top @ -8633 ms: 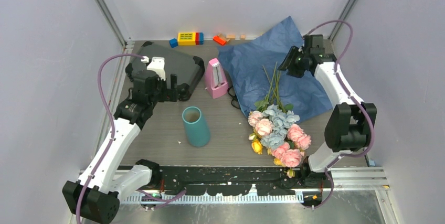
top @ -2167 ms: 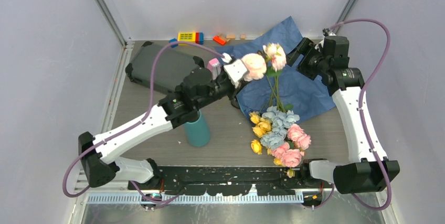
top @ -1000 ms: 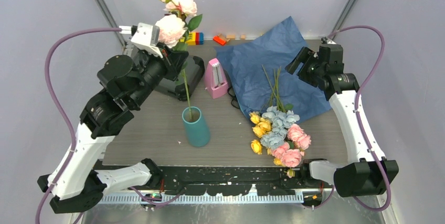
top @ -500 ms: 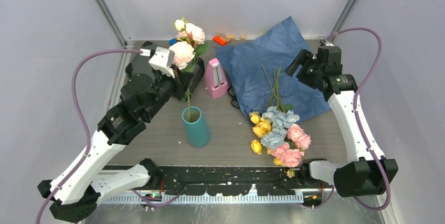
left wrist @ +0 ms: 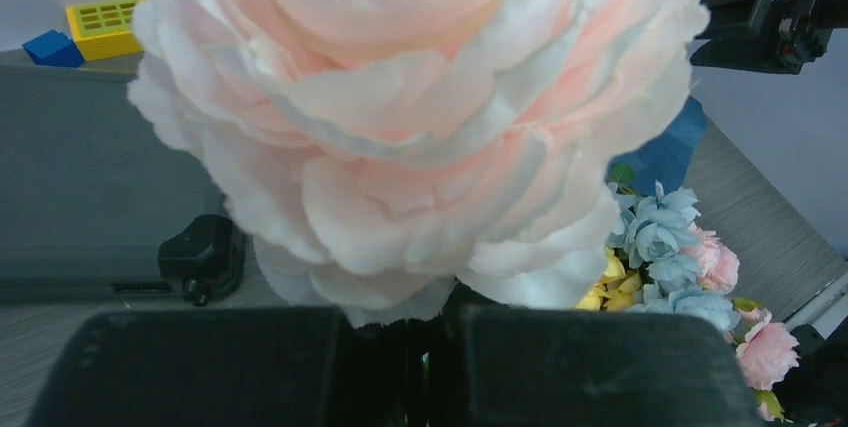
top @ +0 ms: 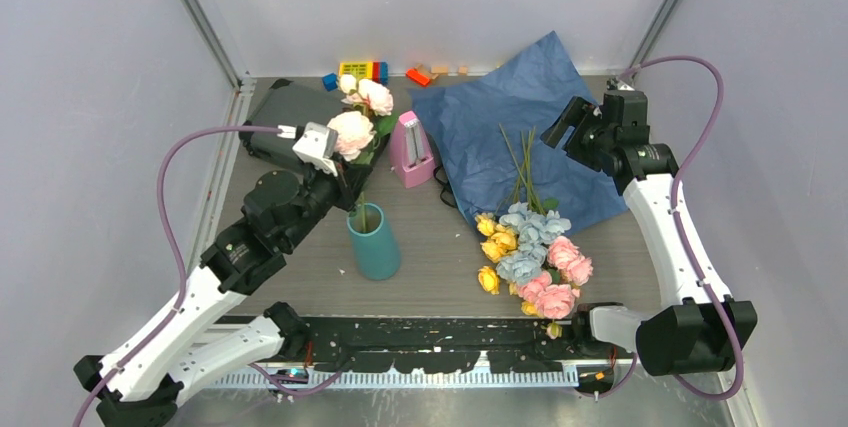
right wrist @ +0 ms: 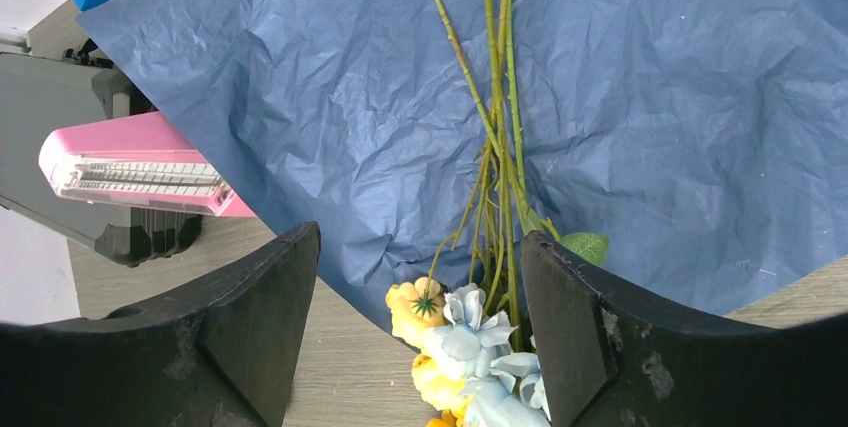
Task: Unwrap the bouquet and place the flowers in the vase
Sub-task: Insert the fake flower into the vase.
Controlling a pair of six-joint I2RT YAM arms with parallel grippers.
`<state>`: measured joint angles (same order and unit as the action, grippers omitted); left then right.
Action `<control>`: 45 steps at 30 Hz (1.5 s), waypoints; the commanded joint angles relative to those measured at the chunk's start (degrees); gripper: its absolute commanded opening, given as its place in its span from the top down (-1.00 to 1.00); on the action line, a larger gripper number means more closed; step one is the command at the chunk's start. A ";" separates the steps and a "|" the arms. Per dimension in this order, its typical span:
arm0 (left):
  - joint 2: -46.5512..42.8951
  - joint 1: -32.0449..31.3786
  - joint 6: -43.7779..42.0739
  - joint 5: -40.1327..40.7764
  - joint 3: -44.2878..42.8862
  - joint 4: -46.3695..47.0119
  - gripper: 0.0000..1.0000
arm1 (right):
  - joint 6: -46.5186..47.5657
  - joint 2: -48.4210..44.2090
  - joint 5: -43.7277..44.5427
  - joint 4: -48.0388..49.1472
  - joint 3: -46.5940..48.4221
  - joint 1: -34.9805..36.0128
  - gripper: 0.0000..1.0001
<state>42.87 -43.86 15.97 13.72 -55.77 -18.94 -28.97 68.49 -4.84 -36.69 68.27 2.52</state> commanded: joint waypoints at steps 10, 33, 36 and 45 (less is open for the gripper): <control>0.02 0.26 2.01 0.01 3.78 4.53 0.76 | 0.15 -2.47 -0.03 2.94 -0.76 0.09 -0.57; -1.48 0.33 -2.45 1.24 -1.15 -6.12 -0.54 | 0.05 -2.39 0.17 2.34 -1.20 0.09 -0.57; -1.13 0.33 -3.69 0.31 -2.97 -7.97 -0.68 | 0.30 -1.48 -0.39 1.77 -0.98 0.09 -0.55; -3.78 0.35 -7.26 4.13 -4.77 -7.89 -0.75 | 3.32 6.12 -1.10 -4.24 0.82 2.38 -0.22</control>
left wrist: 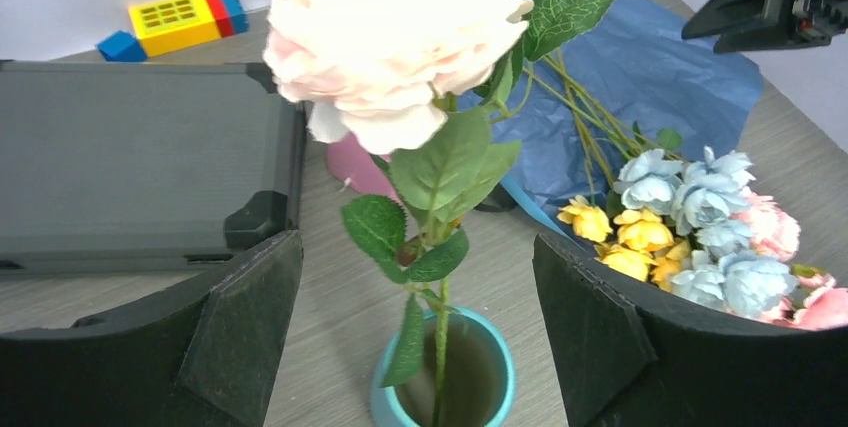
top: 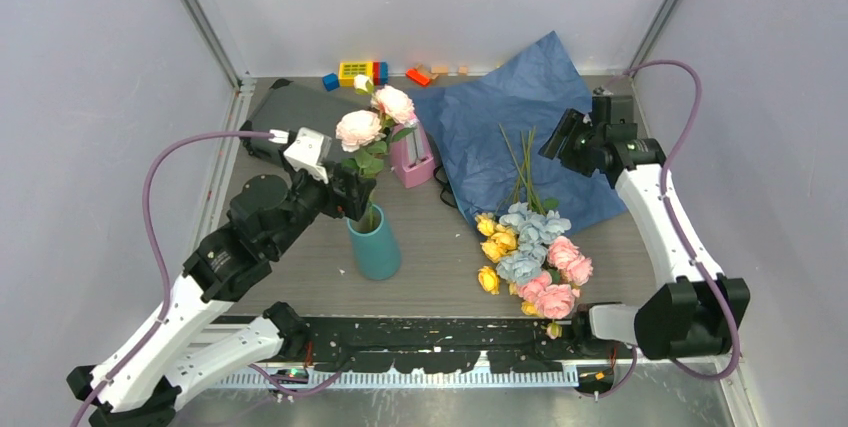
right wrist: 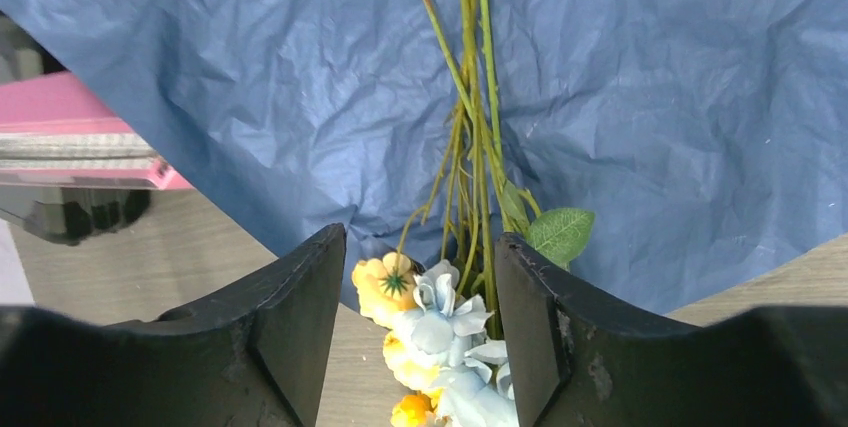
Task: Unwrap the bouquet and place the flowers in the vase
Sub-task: Insert the fake flower into the vase, then adjust the fake flower with the wrapping paper.
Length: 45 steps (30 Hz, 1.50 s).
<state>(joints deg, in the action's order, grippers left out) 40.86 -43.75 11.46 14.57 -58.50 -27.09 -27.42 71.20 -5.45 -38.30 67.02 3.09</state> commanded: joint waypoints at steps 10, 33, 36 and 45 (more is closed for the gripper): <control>-4.36 0.24 -11.13 13.45 5.35 9.30 -0.75 | 0.45 14.48 4.00 2.47 1.75 6.75 -0.06; -2.74 0.24 -20.87 17.45 12.79 19.91 -0.75 | 5.54 36.93 14.88 1.66 14.83 7.70 0.35; -2.45 0.24 -20.95 17.29 12.63 19.80 -0.75 | 5.73 38.59 14.34 1.89 15.13 7.73 0.38; -2.82 0.24 -20.86 17.15 12.49 20.09 -0.75 | 6.01 40.53 14.39 1.96 16.02 7.71 0.82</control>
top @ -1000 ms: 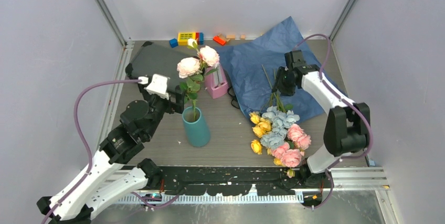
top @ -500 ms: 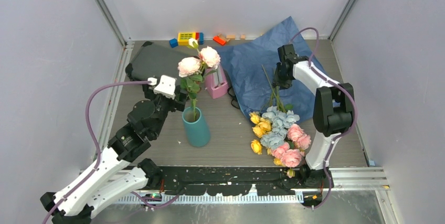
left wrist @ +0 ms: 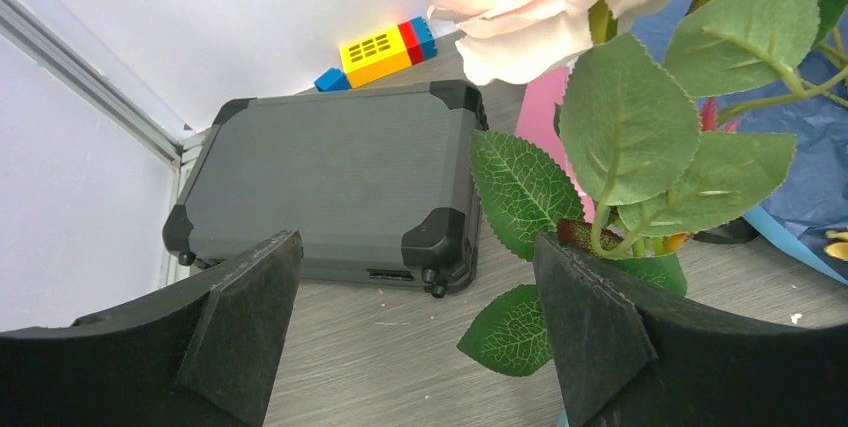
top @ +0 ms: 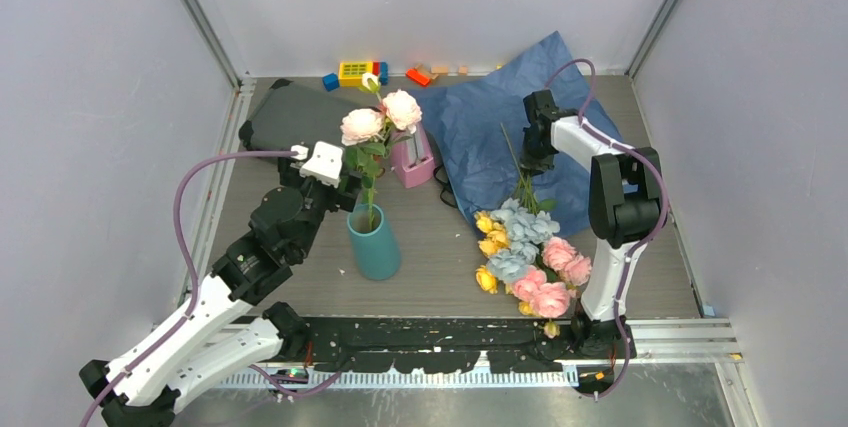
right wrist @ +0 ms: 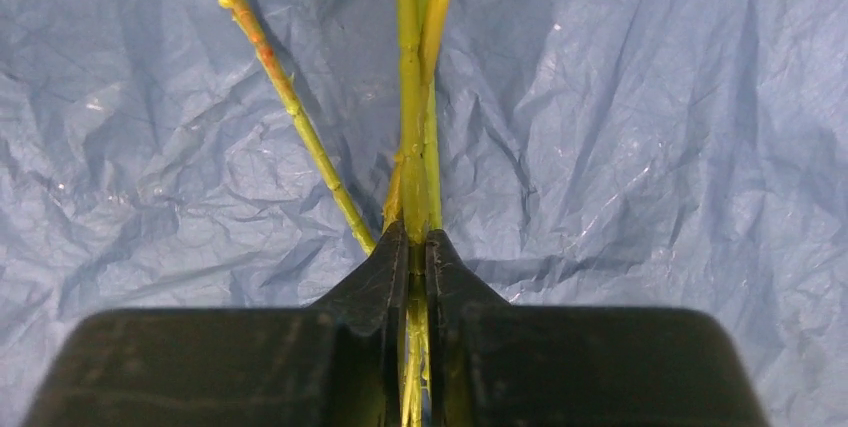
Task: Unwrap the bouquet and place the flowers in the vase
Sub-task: Adjust the fake flower with the wrapping paper.
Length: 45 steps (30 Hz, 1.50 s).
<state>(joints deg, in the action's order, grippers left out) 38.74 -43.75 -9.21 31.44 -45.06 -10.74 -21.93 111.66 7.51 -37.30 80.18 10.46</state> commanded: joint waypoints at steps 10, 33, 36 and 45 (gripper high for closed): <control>-0.67 0.24 0.16 0.11 -1.64 3.54 -0.75 | 2.27 -4.86 4.15 -2.69 3.68 0.31 1.00; -2.28 0.24 1.79 -0.11 -2.05 2.29 -0.75 | 2.85 -11.16 -0.49 -4.93 2.25 0.35 0.86; -2.67 0.24 2.00 -0.11 -2.05 1.81 -0.75 | 1.94 -9.82 -1.78 -2.64 -0.99 0.35 0.83; -3.12 0.24 2.74 0.30 -1.88 0.51 -0.75 | 1.54 -9.59 -2.83 -0.94 -4.69 0.35 0.23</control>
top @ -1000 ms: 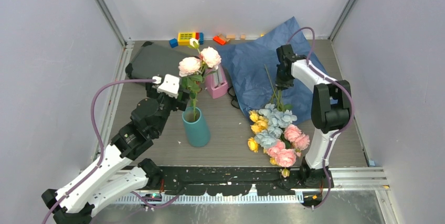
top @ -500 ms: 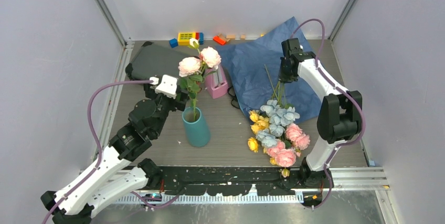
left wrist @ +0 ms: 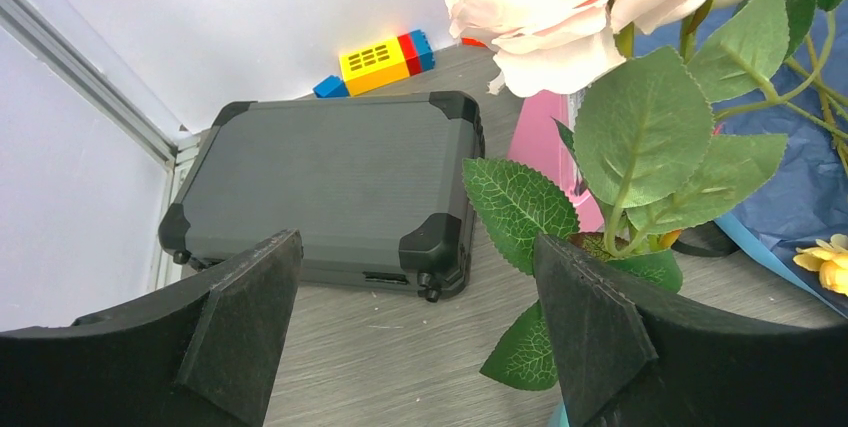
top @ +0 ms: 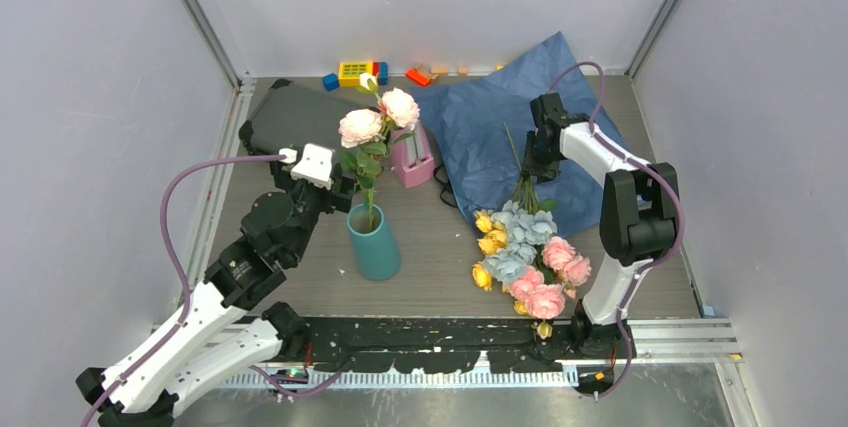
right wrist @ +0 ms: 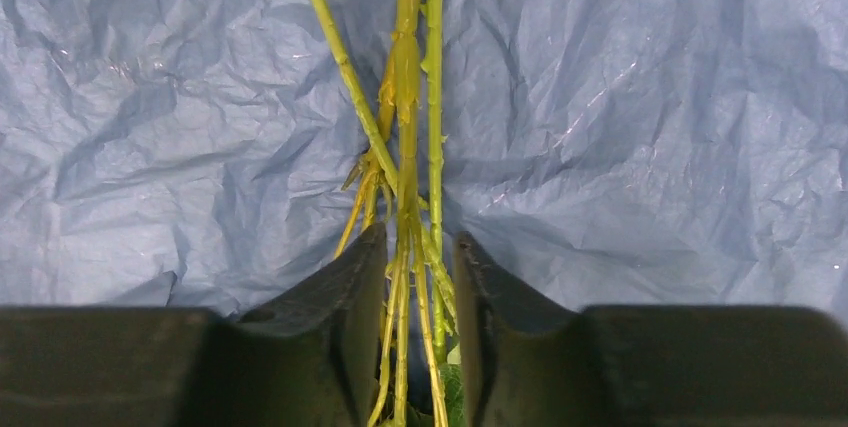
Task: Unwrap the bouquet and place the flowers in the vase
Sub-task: Adjust the fake flower with the wrapping paper.
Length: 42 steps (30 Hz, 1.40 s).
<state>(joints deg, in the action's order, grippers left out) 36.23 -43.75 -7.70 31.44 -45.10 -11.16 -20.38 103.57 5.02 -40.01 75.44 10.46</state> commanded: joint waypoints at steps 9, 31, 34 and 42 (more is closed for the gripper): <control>-0.15 0.24 2.00 0.16 -1.73 0.81 -0.75 | -0.23 -8.17 0.03 0.32 -3.09 0.22 0.12; -0.01 0.24 2.75 -0.06 -1.66 0.18 -0.75 | -0.75 -7.35 -7.04 2.08 -6.58 -1.36 0.50; 0.15 0.24 2.83 -0.15 -1.79 0.13 -0.75 | -0.80 -5.65 -7.37 2.58 -6.70 -1.32 0.52; -0.63 0.24 2.84 0.02 -1.92 0.10 -0.75 | -0.78 -3.66 -5.34 4.05 -7.66 -1.36 0.62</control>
<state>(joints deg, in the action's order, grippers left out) 36.47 -43.75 -5.96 31.42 -45.10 -11.90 -21.10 99.24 -1.19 -37.85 68.14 9.17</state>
